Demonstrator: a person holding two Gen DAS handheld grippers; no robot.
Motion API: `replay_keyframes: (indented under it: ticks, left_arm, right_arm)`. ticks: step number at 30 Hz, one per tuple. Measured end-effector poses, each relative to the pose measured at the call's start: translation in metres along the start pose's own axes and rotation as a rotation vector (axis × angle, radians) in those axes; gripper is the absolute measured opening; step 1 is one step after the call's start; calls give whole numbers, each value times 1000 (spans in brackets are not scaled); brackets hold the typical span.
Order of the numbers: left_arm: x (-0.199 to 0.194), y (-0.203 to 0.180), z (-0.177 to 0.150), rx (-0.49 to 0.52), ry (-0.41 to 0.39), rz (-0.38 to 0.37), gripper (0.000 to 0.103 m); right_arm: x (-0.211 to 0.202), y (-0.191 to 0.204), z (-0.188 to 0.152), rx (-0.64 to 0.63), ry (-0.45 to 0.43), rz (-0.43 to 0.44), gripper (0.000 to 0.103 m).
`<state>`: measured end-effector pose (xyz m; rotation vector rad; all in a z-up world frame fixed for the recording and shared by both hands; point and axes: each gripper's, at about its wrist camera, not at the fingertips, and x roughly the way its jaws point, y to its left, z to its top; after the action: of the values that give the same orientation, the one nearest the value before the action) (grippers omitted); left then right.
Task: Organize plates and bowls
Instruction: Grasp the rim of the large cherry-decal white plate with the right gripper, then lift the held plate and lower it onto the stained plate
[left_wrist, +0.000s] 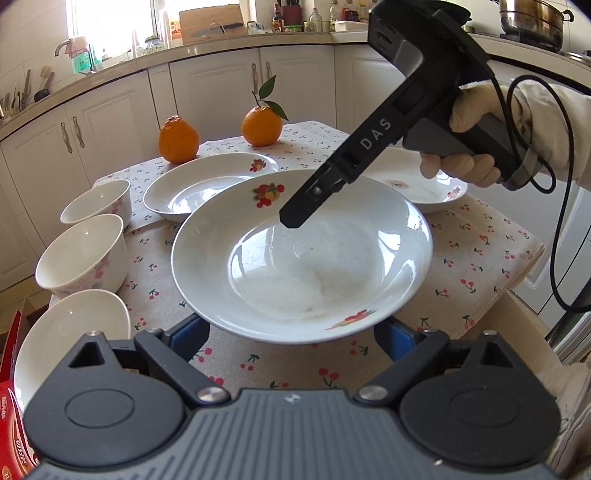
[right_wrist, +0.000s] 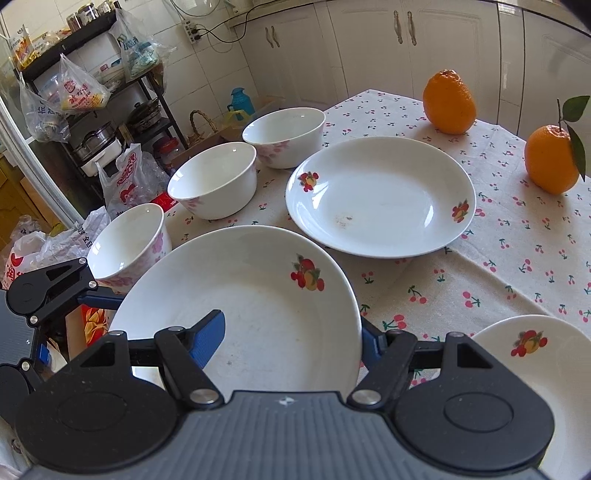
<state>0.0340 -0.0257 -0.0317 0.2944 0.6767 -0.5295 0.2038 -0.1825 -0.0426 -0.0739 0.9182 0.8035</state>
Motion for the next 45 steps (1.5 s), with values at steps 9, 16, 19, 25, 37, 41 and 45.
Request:
replay_keyframes:
  ticks: [9, 16, 19, 25, 37, 41, 45]
  left_arm:
    - [8, -8, 22, 39, -15, -48, 95]
    - [25, -19, 43, 71, -19, -103, 95]
    - [33, -25, 51, 91, -20, -128, 95]
    - [53, -41, 67, 124, -13, -182, 95]
    - [85, -61, 85, 172, 0, -245, 95]
    - [90, -65, 88, 177, -1, -250, 95]
    - [94, -68, 90, 179, -4, -251, 95]
  right_arm:
    - [-29, -14, -5, 21, -43, -46, 78]
    - [-54, -34, -14, 61, -80, -91, 78]
    - [-64, -44, -21, 83, -90, -113, 78]
    - [-81, -68, -37, 140, -110, -154, 78]
    - [-95, -106, -62, 235, -124, -206, 78]
    - [-96, -114, -68, 260, -129, -215, 78]
    - [-97, -121, -72, 275, -130, -221, 78]
